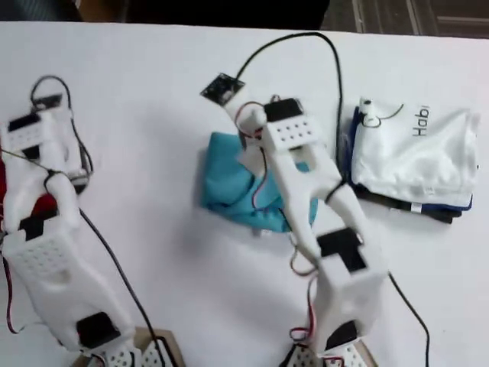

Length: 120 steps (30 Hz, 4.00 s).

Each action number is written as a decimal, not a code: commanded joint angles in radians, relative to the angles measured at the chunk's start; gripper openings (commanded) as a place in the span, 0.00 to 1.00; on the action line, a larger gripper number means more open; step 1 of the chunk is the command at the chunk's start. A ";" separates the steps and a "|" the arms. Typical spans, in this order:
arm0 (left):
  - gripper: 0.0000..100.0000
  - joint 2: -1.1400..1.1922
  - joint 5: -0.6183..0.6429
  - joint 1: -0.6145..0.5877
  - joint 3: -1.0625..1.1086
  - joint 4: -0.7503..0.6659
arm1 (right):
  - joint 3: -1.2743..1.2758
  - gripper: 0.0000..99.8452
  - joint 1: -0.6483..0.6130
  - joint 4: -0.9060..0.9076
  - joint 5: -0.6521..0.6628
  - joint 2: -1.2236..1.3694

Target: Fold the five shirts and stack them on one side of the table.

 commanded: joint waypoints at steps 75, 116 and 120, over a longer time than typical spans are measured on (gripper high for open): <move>0.03 -0.057 0.044 0.040 0.084 -0.155 | 0.377 0.02 -0.137 0.136 -0.074 -0.278; 0.03 -0.057 0.044 0.041 0.084 -0.155 | -0.009 0.23 0.272 0.024 -0.420 0.305; 0.03 -0.057 0.044 0.041 0.084 -0.155 | -0.011 0.23 0.271 0.061 -0.417 0.311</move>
